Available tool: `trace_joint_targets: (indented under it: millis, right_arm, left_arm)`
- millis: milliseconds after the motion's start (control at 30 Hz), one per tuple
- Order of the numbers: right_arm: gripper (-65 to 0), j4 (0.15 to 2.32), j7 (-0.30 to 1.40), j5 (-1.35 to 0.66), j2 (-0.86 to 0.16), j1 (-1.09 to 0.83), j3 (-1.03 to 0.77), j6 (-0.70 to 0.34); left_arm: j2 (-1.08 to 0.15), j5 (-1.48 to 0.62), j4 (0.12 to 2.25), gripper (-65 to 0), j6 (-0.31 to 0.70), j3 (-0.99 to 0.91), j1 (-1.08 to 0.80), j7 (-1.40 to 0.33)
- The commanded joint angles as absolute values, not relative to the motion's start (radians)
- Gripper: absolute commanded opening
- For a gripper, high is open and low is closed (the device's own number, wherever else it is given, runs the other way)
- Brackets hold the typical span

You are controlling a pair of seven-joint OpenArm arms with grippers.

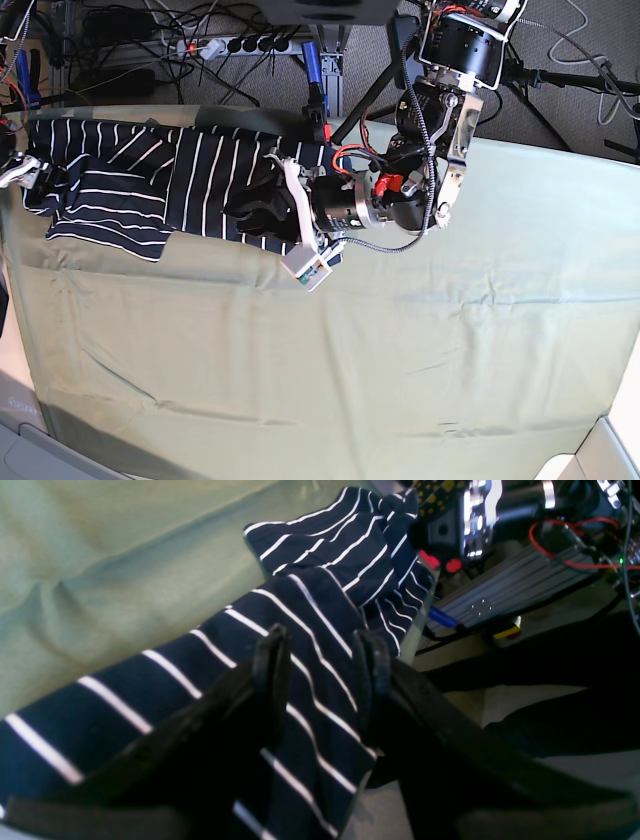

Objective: Fold the T-shirt properly

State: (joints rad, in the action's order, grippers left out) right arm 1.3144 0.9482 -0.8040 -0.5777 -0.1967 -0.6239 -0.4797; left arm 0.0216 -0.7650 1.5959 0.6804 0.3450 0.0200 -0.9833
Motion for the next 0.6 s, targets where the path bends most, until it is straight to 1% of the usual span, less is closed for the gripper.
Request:
trace_joint_targets:
  millis: [0,133,167,200,233,300,333,467,567]
  right_arm:
    - [-24.5,1.325,0.937,-0.819,-0.596,-0.189,-0.624,-0.52]
    - [-24.8,1.325,0.936,-0.818,-0.579,-0.189,-0.599,-0.52]
    - [-26.4,1.325,0.936,-0.818,-0.579,-0.189,-0.599,-0.52]
    - [-31.2,1.325,0.935,-0.818,-0.58,-0.189,-0.6,-0.52]
    - [-39.0,1.325,0.935,-0.815,-0.582,-0.189,-0.6,-0.52]
    - [-59.6,1.328,0.936,-0.811,-0.582,-0.189,-0.6,-0.52]
    - [-65.0,1.331,0.936,-0.812,-0.583,-0.189,-0.6,-0.52]
    - [-65.0,1.382,0.945,-0.841,-0.582,-0.189,-0.601,-0.52]
    - [-65.0,1.476,0.963,-0.857,-0.581,-0.189,-0.601,-0.52]
  left_arm:
    - [0.03,-0.788,1.615,-40.7,0.698,0.343,0.036,-0.969]
    - [0.03,-0.788,1.615,-40.7,0.698,0.311,0.036,-0.97]
    - [0.03,-0.788,1.615,-40.7,0.698,0.295,0.036,-0.97]
    - [0.03,-0.789,1.615,-40.7,0.698,0.278,0.036,-0.973]
    - [0.03,-0.79,1.615,-40.7,0.698,0.259,0.036,-0.977]
    - [0.017,-0.815,1.615,-40.7,0.698,0.221,0.036,-0.981]
    - [0.004,-0.829,1.615,-40.7,0.698,0.205,0.036,-0.982]
    - [-0.067,-0.834,1.615,-40.7,0.698,0.138,0.033,-0.985]
    - [-0.133,-0.831,1.615,-40.7,0.698,0.101,0.027,-0.987]
